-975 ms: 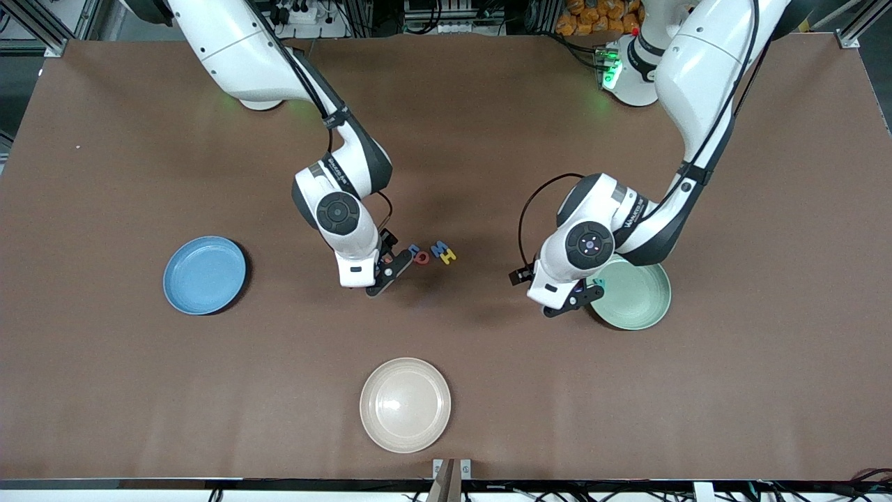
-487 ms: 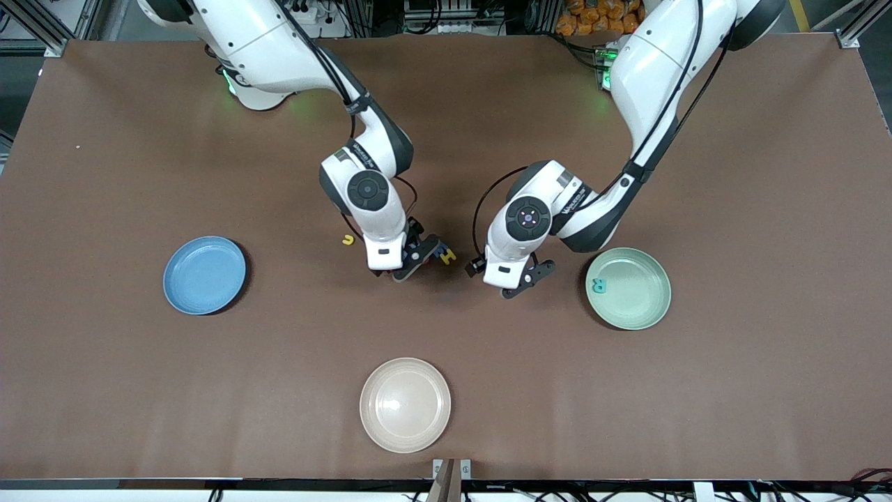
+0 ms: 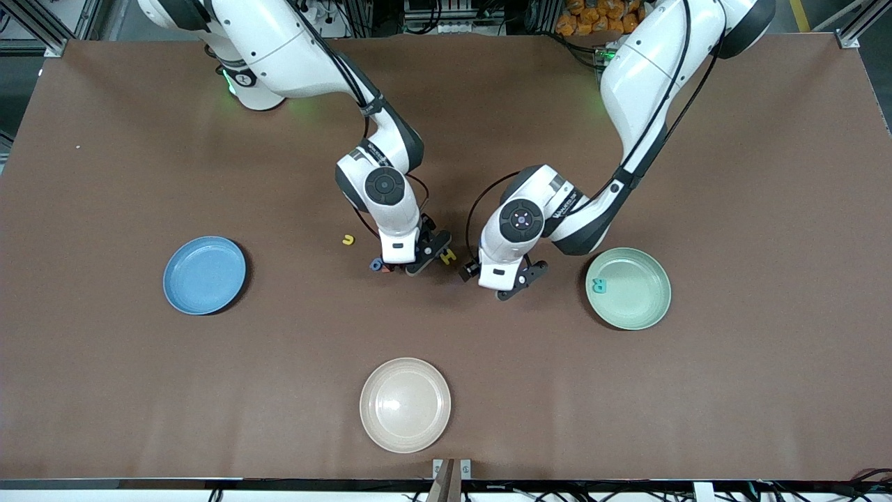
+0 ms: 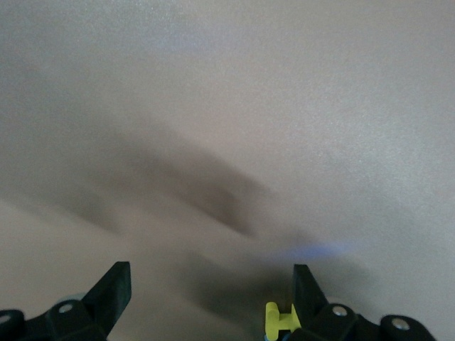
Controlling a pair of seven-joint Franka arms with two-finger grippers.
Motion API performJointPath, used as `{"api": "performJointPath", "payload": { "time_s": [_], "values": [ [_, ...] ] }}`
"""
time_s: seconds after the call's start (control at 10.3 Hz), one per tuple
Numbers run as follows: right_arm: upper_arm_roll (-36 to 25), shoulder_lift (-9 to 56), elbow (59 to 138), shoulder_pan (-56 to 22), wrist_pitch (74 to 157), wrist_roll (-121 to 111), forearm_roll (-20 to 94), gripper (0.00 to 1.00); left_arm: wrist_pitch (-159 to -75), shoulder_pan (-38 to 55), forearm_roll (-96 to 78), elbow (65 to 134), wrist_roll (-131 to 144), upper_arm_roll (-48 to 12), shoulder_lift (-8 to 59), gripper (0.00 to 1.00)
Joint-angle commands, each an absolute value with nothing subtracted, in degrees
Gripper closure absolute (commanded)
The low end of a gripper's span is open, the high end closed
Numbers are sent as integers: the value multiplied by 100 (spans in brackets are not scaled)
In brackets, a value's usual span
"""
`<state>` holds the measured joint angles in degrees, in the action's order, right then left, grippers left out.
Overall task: Sort upper and lower case letters into plates
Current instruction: 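Grasp blue e with the right gripper while the left gripper takes H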
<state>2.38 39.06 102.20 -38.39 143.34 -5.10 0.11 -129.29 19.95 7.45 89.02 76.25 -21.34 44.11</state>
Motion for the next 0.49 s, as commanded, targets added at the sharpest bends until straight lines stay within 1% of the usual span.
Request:
{"api": "performJointPath", "payload": {
  "time_s": [0.0,0.39],
  "values": [
    [211,3937,10266,-3902,14432,-396,9,0,-12946,2083,694,8780,7673,-2048,4465,0],
    [211,3937,10432,-3885,14519,-343,9,0,-12946,2083,694,8789,7673,-2048,4465,0]
  ]
}}
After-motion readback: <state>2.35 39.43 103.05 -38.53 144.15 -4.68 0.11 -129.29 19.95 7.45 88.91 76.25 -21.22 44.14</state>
